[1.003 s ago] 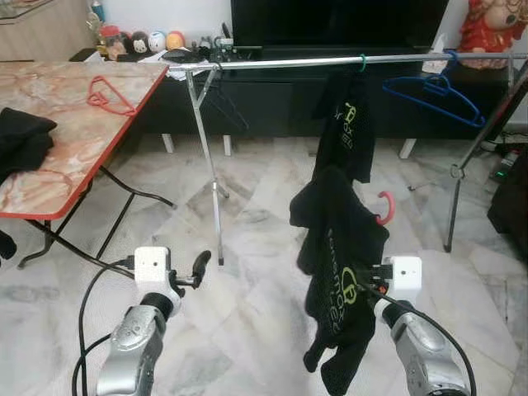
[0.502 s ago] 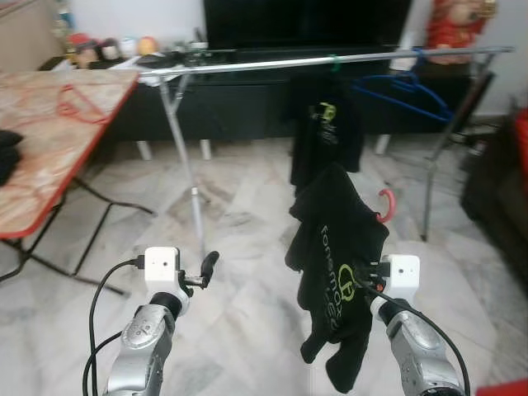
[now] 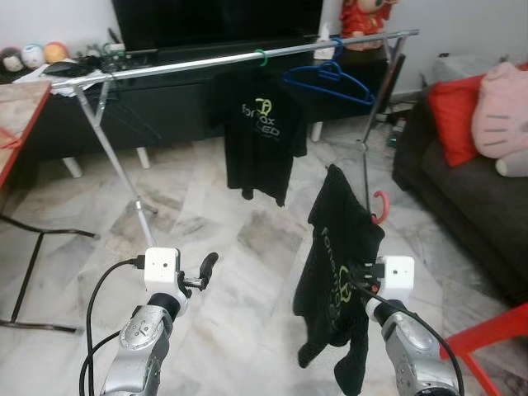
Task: Hang hanger
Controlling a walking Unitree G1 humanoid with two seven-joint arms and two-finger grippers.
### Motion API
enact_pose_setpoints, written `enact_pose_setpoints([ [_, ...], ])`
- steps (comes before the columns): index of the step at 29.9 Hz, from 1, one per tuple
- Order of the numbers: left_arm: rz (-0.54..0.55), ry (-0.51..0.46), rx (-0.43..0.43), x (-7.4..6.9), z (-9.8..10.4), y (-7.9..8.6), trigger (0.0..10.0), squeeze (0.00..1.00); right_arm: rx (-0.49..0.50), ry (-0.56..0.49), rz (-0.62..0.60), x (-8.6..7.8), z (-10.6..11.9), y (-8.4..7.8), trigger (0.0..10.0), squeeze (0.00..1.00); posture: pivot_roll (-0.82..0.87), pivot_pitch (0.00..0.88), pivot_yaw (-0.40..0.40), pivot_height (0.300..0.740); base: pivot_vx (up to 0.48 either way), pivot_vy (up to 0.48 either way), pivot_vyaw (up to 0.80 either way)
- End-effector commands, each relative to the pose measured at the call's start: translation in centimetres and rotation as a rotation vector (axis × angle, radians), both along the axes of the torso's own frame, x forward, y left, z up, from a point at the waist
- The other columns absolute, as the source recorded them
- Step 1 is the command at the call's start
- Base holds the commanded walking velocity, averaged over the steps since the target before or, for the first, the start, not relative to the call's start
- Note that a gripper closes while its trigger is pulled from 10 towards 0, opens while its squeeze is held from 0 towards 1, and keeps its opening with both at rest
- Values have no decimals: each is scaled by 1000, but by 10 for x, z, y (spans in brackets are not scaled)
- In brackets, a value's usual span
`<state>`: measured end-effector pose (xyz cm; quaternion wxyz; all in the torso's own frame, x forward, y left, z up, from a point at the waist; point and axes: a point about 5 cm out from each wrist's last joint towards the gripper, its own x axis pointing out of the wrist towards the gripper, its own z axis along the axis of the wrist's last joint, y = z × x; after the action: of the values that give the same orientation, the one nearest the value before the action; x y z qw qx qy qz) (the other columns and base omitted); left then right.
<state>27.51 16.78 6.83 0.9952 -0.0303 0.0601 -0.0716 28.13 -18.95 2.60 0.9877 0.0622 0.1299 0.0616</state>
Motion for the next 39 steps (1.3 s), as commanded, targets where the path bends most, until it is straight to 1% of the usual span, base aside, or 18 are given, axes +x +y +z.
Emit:
enact_pose_setpoints([
  [1, -12, 5, 21, -1, -1, -1, 10000, 0, -7, -43, 5, 5, 7, 1, 10000, 0, -27, 0, 13, 740, 0, 0, -800],
  [19, -13, 3, 21, -1, -1, -1, 10000, 0, -9, -44, 4, 5, 7, 1, 10000, 0, -27, 0, 13, 740, 0, 0, -800],
  [20, -17, 5, 26, -1, -1, -1, 10000, 0, -9, -45, 11, 6, 7, 4, 10000, 0, -29, 0, 13, 740, 0, 0, -800],
  [21, -51, 10, 40, 0, -2, -3, 10000, 0, -18, -36, 38, 7, 6, 9, 10000, 0, -28, 0, 13, 740, 0, 0, -800],
  [24, -79, 14, 49, 0, -3, -6, 10000, 0, -36, -31, 64, 6, 5, 10, 10000, 0, -28, 0, 13, 740, 0, 0, 0],
  [26, -90, 18, 49, -1, -3, -7, 10000, 0, -69, -24, 97, 5, 5, 10, 10000, 0, -30, 0, 13, 740, 0, 0, 0],
  [29, -98, 21, 52, -1, -3, -7, 10000, 0, -72, -17, 120, 5, 4, 11, 10000, 0, -32, 0, 13, 740, 0, 0, 0],
  [31, -125, 27, 54, -1, -4, -8, 10000, 0, -147, 4, 187, 2, 2, 8, 10000, 0, -32, 0, 13, 740, 0, 0, 0],
  [33, -139, 29, 57, -1, -4, -9, 10000, 0, -164, 2, 220, 2, 2, 8, 10000, 0, -32, 0, 13, 740, 0, 0, 0],
  [34, -170, 35, 67, -2, -4, -10, 10000, 0, -193, 3, 299, 0, 4, 7, 10000, 0, -34, 0, 14, 740, 0, 0, 0],
  [36, -198, 41, 78, -2, -4, -10, 10000, 0, -212, 8, 376, -2, 6, 6, 10000, 0, -36, 0, 14, 740, 0, 0, 0],
  [37, -244, 51, 92, -3, -5, -11, 10000, 0, -256, 13, 476, -5, 8, 3, 10000, 0, -40, 0, 14, 740, 0, 0, 0],
  [38, -278, 59, 106, -4, -6, -10, 10000, 0, -282, 16, 546, -7, 10, 0, 10000, 0, -41, 0, 13, 740, 0, 0, 0],
  [39, -301, 64, 115, -4, -6, -10, 10000, 0, -298, 18, 591, -9, 11, -2, 10000, 0, -41, 0, 13, 740, 0, 0, 0],
])
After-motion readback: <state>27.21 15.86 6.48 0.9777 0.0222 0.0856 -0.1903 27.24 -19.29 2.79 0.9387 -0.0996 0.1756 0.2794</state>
